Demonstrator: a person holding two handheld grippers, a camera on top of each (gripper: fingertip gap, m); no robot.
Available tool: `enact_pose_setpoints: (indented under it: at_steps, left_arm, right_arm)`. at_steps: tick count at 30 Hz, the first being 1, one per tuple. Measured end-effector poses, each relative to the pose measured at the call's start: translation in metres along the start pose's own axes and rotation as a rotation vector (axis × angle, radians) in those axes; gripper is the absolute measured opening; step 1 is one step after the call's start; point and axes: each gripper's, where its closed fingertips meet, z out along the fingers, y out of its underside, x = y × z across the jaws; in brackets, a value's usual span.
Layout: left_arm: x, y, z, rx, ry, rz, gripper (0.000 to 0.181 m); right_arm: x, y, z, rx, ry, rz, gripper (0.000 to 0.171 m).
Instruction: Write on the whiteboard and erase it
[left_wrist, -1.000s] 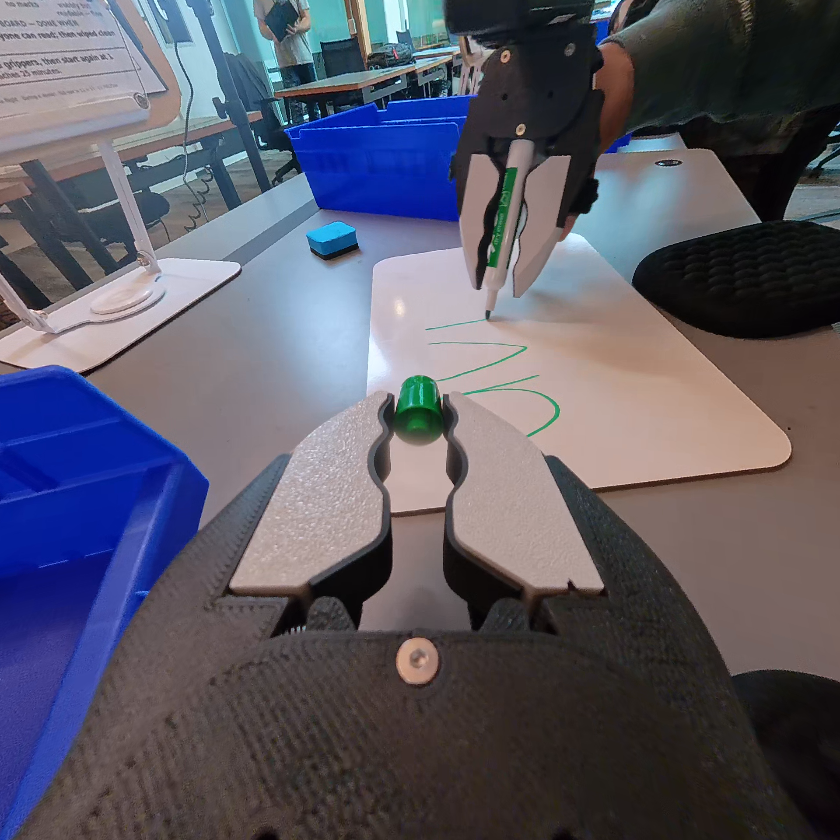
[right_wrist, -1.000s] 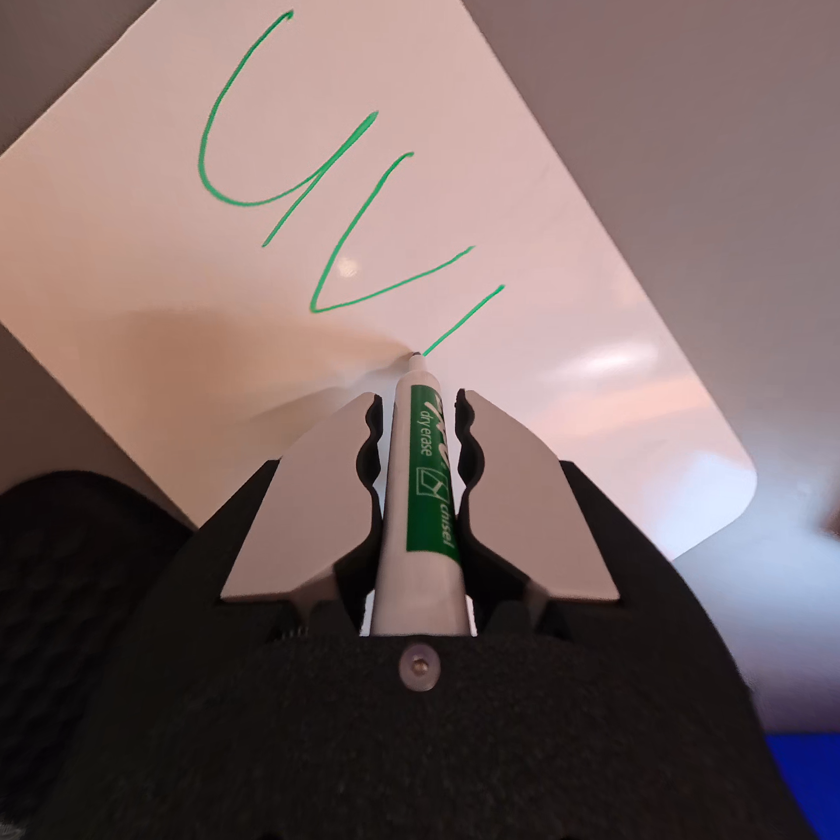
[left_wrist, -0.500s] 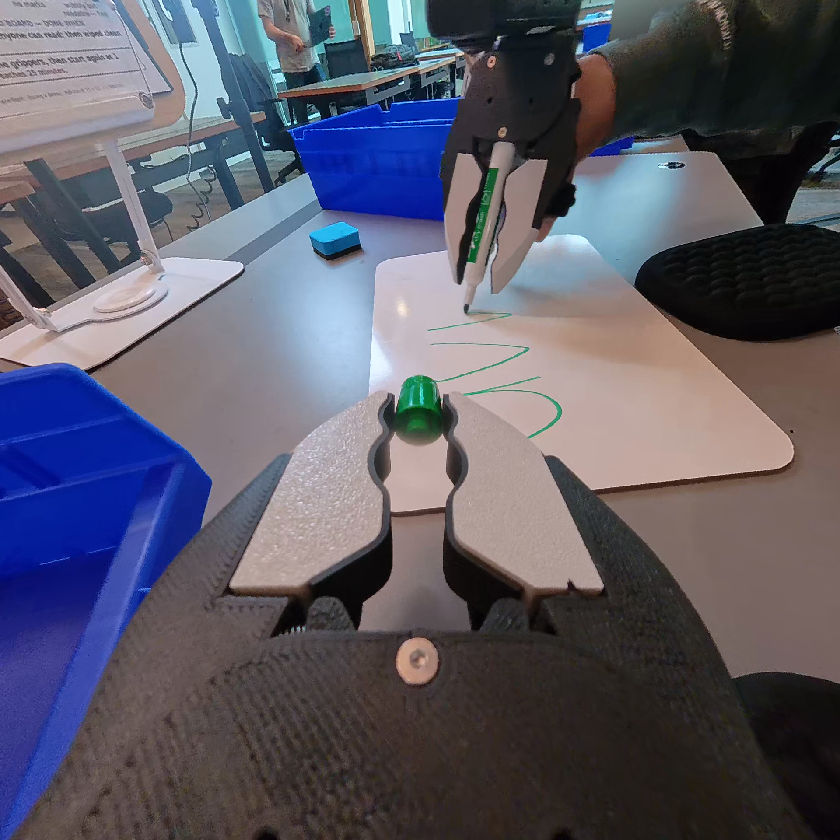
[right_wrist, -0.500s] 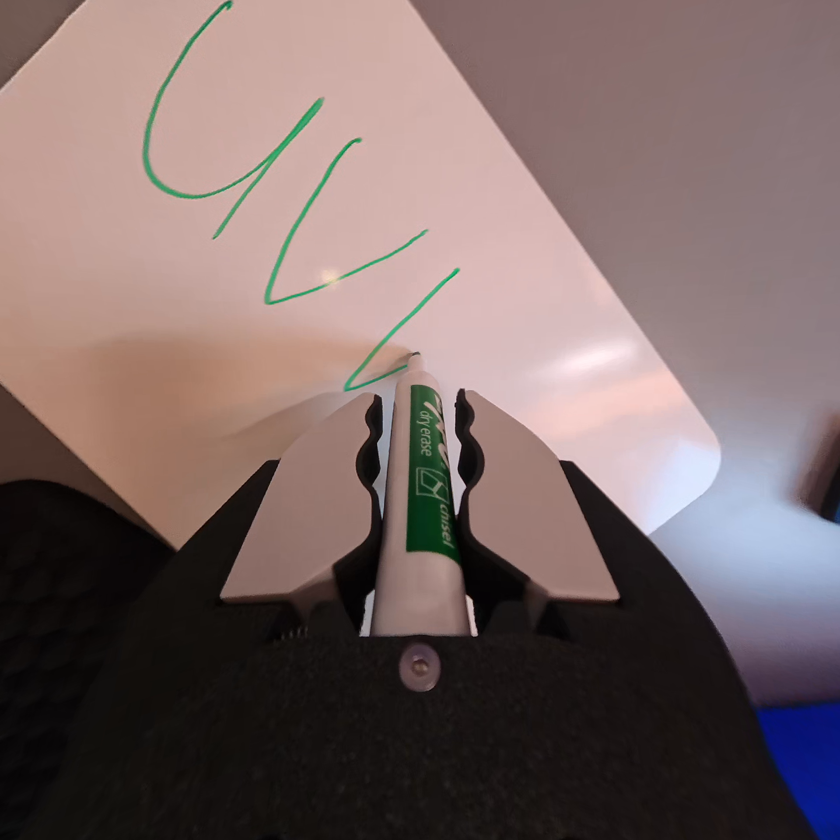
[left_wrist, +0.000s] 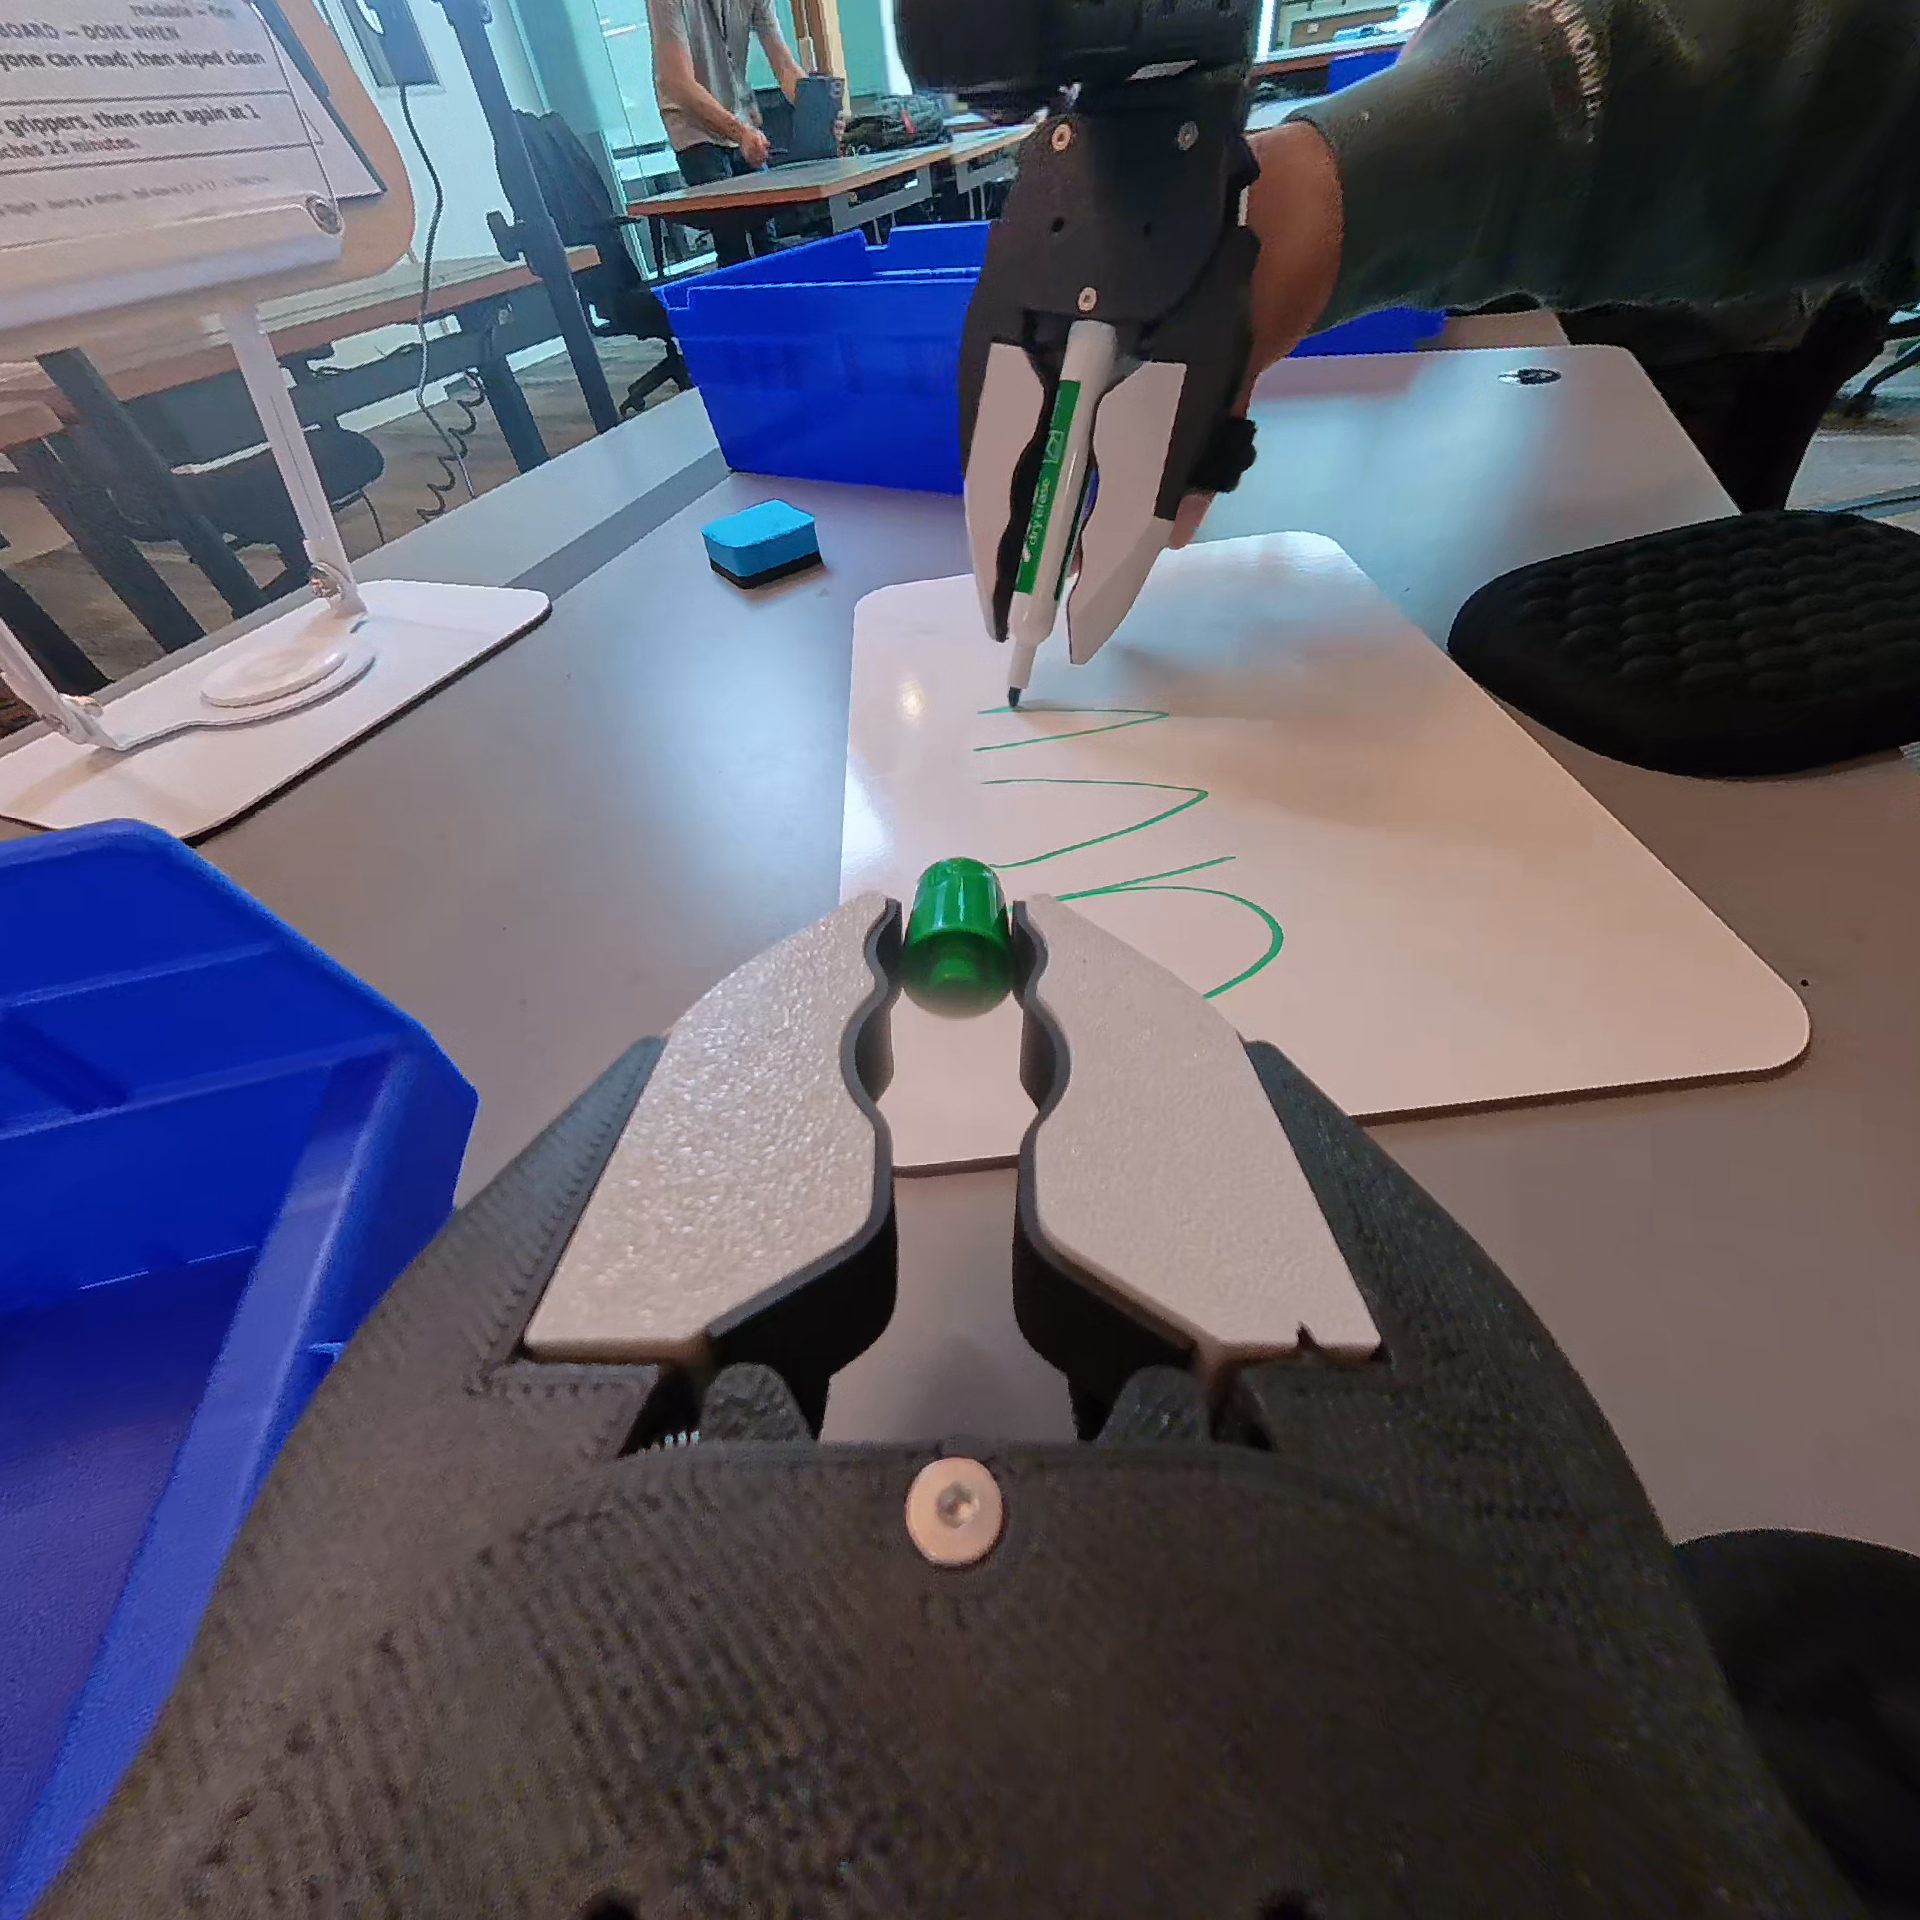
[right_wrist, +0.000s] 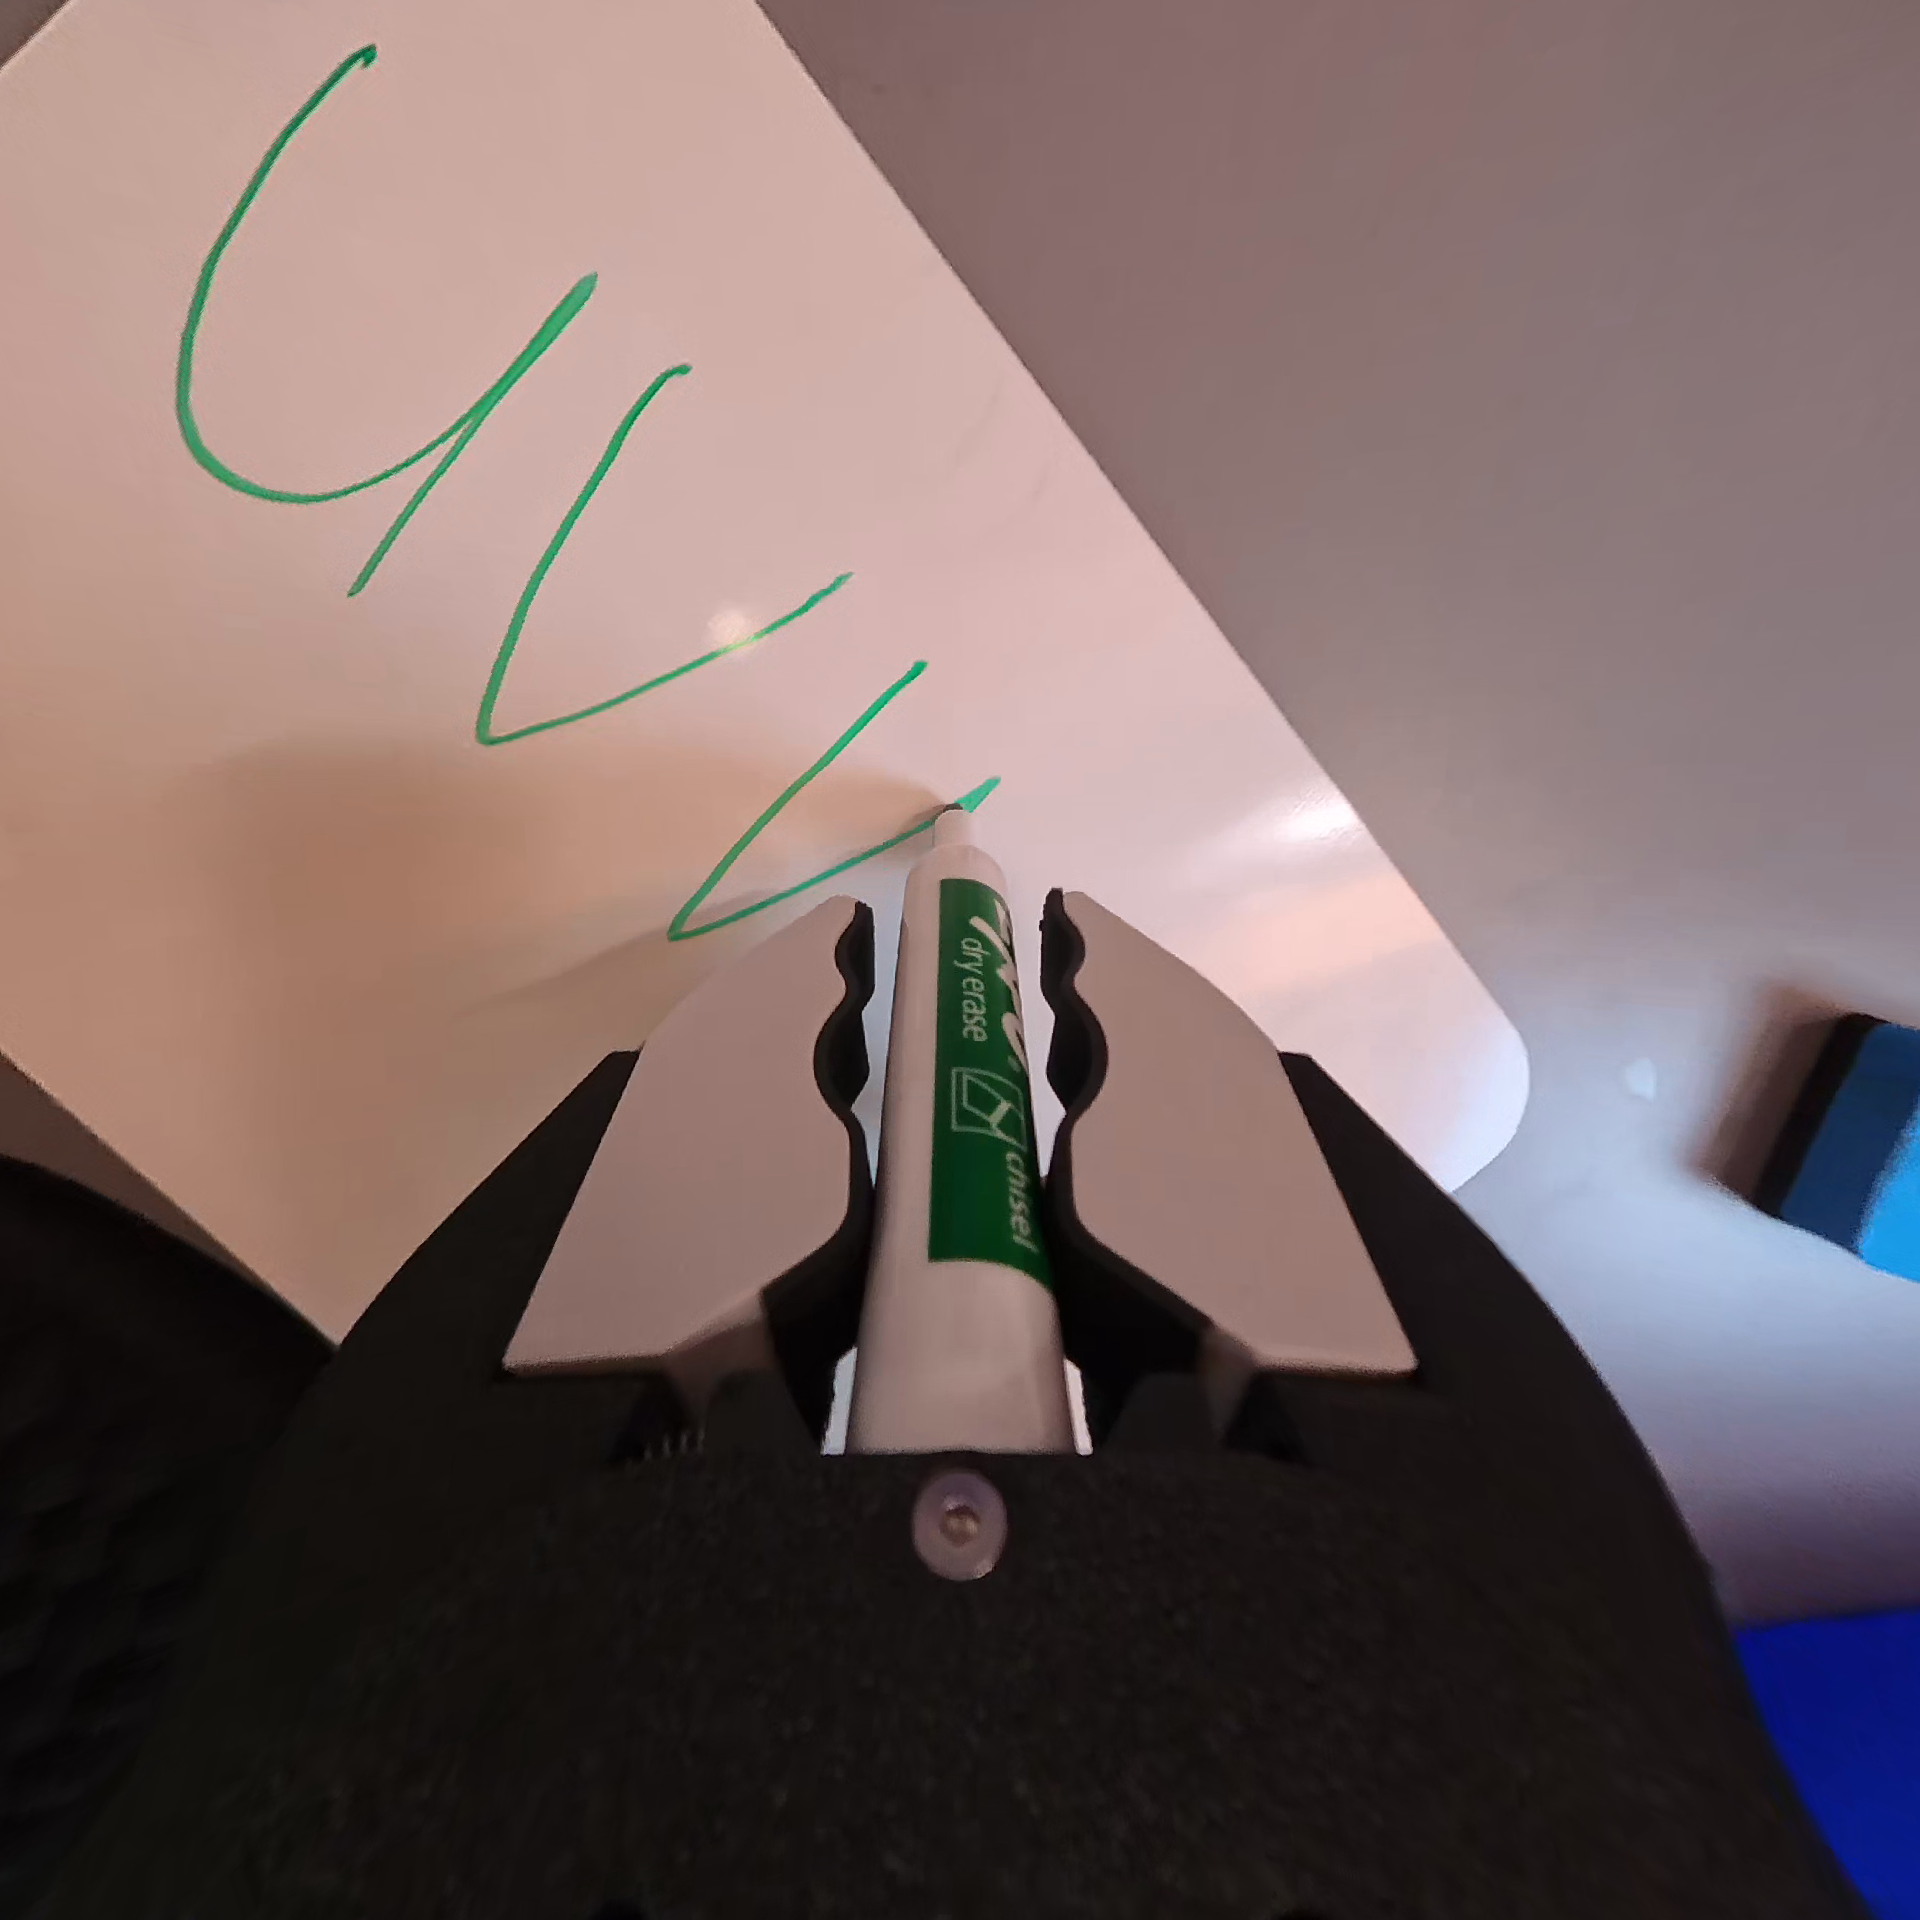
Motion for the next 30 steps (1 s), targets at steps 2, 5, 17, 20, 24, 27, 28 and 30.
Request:
enact_pose_setpoints:
  at_steps: [2, 5, 17, 20, 24, 27, 28, 30]
  left_arm:
    - [0.0, 0.0, 0.0, 0.001, -0.002, 0.001, 0.02]
    - [0.0, 0.0, 0.0, 0.0, -0.002, 0.001, 0.02]
    - [0.0, 0.0, 0.0, 0.0, -0.006, 0.001, 0.02]
    - [-0.001, 0.0, 0.0, 0.001, -0.006, -0.001, 0.02]
    - [0.0, 0.0, 0.0, -0.002, 0.0, -0.001, 0.02]
    - [0.001, 0.0, 0.0, -0.002, 0.003, 0.001, 0.02]
    - [0.001, 0.0, 0.0, -0.003, 0.004, 0.001, 0.02]
    - [0.001, 0.0, 0.0, -0.002, 0.004, 0.003, 0.02]
  right_arm:
    - [-0.005, 0.006, -0.003, -0.005, -0.003, 0.006, 0.032]
    - [-0.015, 0.017, -0.009, -0.016, -0.003, 0.015, 0.032]
    - [-0.025, 0.036, -0.019, -0.03, 0.007, 0.042, 0.032]
    - [-0.016, 0.031, -0.016, -0.028, 0.013, 0.038, 0.032]
    - [-0.002, 0.022, -0.01, -0.021, 0.023, 0.029, 0.032]
    - [0.009, 0.014, -0.006, -0.023, 0.03, 0.019, 0.032]
    - [0.011, 0.011, -0.005, -0.022, 0.029, 0.017, 0.032]
    - [0.017, 0.007, -0.002, -0.021, 0.031, 0.014, 0.032]
